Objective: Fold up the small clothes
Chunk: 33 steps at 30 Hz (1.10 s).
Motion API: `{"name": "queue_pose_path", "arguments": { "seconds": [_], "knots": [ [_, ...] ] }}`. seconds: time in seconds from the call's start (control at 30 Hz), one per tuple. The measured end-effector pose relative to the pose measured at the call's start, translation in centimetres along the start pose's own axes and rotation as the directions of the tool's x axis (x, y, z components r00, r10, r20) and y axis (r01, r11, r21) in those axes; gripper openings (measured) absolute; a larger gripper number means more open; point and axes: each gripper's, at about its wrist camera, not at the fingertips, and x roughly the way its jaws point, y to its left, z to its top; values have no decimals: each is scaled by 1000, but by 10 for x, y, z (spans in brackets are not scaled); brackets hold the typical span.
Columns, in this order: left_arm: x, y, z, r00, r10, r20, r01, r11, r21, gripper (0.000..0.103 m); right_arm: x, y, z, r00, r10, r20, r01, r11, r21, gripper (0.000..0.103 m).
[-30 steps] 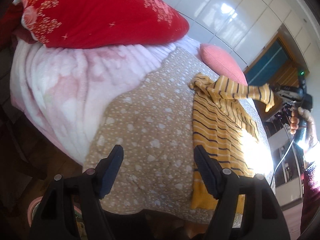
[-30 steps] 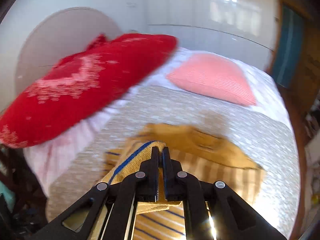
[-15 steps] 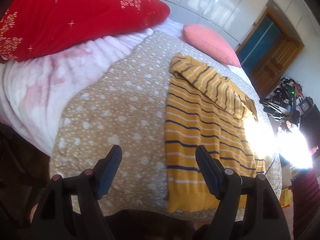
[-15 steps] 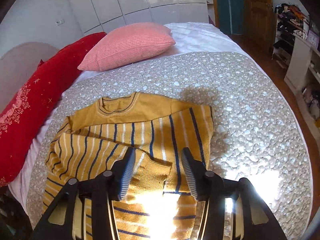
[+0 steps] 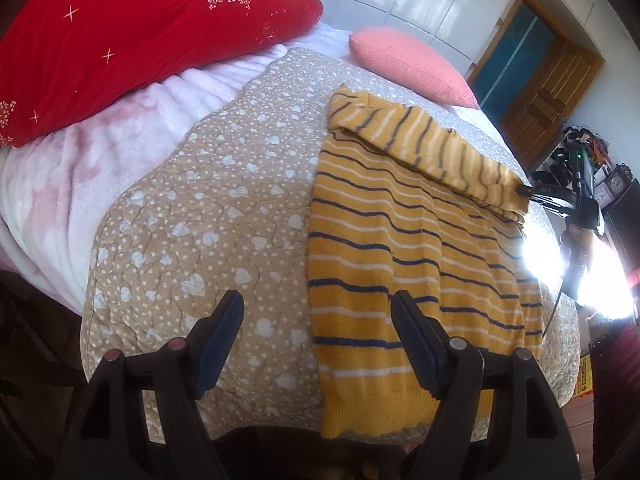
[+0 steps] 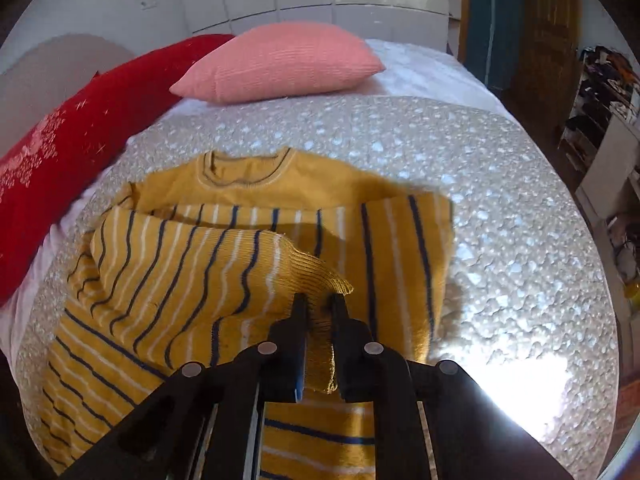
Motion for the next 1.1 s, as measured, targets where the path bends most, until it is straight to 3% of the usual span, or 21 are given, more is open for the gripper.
{"name": "queue_pose_path", "arguments": {
  "seconds": [0.07, 0.13, 0.2, 0.27, 0.33, 0.5, 0.6, 0.7, 0.8, 0.87, 0.97, 1.1],
  "knots": [
    [5, -1, 1, 1000, -7, -1, 7, 1000, -4, 75, 7, -12, 4, 995, -94, -14, 94, 996, -2, 18],
    [12, -3, 1, 1000, -10, -6, 10, 1000, 0, 75, 19, -23, 0, 992, -107, -68, 108, 994, 12, 19],
    [21, -5, 0, 1000, -19, -24, 19, 1000, 11, 75, 13, -33, -12, 997, -50, -59, 53, 997, 63, 24],
    [30, -7, -1, 999, -23, -42, 24, 1000, 21, 75, -7, -41, -30, 1000, 0, -14, 2, 991, 133, 50],
    [42, -8, -2, 997, -48, -65, 50, 998, 24, 75, -26, -53, -52, 998, 62, 32, -67, 977, 202, 61],
    [61, -11, -5, 992, -92, -83, 93, 996, 15, 79, -51, -83, -128, 973, 225, 51, -228, 903, 363, 61],
    [61, -16, -5, 984, -155, -87, 157, 988, 14, 79, -54, -91, -174, 931, 356, 77, -350, 815, 462, 61],
    [61, -21, -8, 957, -260, -127, 263, 965, 3, 70, -66, -85, -206, 879, 453, 147, -462, 737, 493, 62],
    [61, -28, -16, 946, -288, -151, 293, 956, 11, 61, -71, -73, -227, 790, 584, 186, -585, 629, 512, 61],
    [58, -31, -23, 931, -327, -163, 332, 943, 6, 58, -76, -62, -236, 751, 630, 195, -630, 597, 497, 61],
    [56, -32, -35, 910, -373, -180, 377, 926, -13, 58, -80, -45, -248, 728, 660, 189, -654, 583, 482, 61],
    [60, -35, -49, 901, -386, -199, 391, 920, -19, 58, -78, -25, -267, 699, 691, 185, -674, 549, 495, 61]
  ]
}}
